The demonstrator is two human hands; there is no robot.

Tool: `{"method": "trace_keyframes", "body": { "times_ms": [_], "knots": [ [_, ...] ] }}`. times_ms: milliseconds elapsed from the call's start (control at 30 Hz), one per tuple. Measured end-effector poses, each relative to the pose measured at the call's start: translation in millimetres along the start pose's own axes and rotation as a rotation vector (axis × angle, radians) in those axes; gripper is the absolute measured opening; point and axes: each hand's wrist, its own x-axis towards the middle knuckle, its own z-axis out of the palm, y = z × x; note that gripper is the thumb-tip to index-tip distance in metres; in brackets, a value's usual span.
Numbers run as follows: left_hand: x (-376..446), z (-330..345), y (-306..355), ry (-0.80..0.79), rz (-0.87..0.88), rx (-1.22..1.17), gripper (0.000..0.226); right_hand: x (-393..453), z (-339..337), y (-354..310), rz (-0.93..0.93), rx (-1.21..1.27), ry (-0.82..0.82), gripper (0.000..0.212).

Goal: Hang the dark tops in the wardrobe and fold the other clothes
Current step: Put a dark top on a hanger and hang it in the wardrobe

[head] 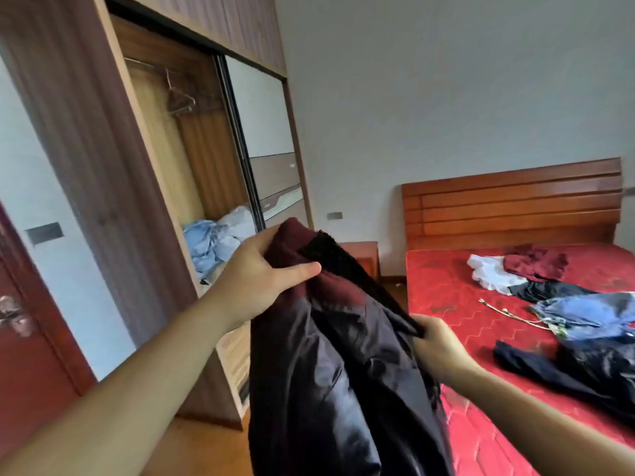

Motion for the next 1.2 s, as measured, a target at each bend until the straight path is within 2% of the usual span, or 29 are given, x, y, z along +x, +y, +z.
{"method": "trace_keyframes", "body": {
  "times_ms": [100,200,333,400,433,500,567,600,667,767,833,867,900,933,967,1033,1133,1200],
  "knots": [
    [-16,-51,-37,0.187,-0.036,0.263,0.033,39,-4,-49,-0.099,-0.13,0.141,0.022],
    [-29,-93,-62,0.245,-0.18,0.347,0.045,69,2,-110,-0.273,-0.298,0.188,0.031],
    [-37,-146,-84,-0.073,-0.345,0.282,0.041,102,24,-174,-0.43,-0.441,0.223,0.048],
    [-37,-162,-99,-0.141,-0.413,0.29,0.033,117,40,-195,-0.495,-0.489,0.216,0.049],
    [-34,-168,-108,-0.083,-0.412,0.339,0.027,126,49,-203,-0.52,-0.527,0.215,0.049],
    [-23,-180,-130,0.157,-0.374,0.604,0.02,145,66,-212,-0.554,-0.638,0.203,0.05],
    [-10,-187,-149,0.332,-0.38,0.889,0.032,167,85,-216,-0.573,-0.67,0.19,0.052],
    [-2,-190,-160,0.343,-0.42,0.974,0.044,179,94,-217,-0.575,-0.64,0.184,0.052],
    [16,-190,-183,0.232,-0.48,1.057,0.071,206,113,-218,-0.551,-0.485,0.157,0.046],
    [56,-173,-214,0.062,-0.377,0.944,0.099,245,146,-215,-0.562,-0.284,0.121,0.038],
    [92,-152,-230,0.046,-0.346,0.666,0.097,271,168,-212,-0.613,-0.222,0.092,0.034],
    [111,-142,-239,0.072,-0.359,0.525,0.081,284,178,-210,-0.631,-0.194,0.079,0.032],
    [127,-134,-251,0.105,-0.357,0.443,0.054,297,187,-208,-0.643,-0.161,0.067,0.03],
    [142,-131,-263,0.164,-0.342,0.43,0.025,311,194,-206,-0.66,-0.124,0.055,0.03],
    [155,-133,-273,0.225,-0.33,0.408,0.012,326,199,-204,-0.682,-0.085,0.039,0.032],
    [179,-147,-290,0.315,-0.356,0.307,0.026,353,205,-200,-0.711,-0.044,-0.011,0.033],
    [221,-178,-299,0.432,-0.279,0.253,0.041,387,216,-184,-0.7,-0.008,-0.118,0.019],
    [251,-195,-304,0.452,-0.206,0.286,0.037,408,233,-165,-0.592,0.085,-0.286,0.019]
  ]
}}
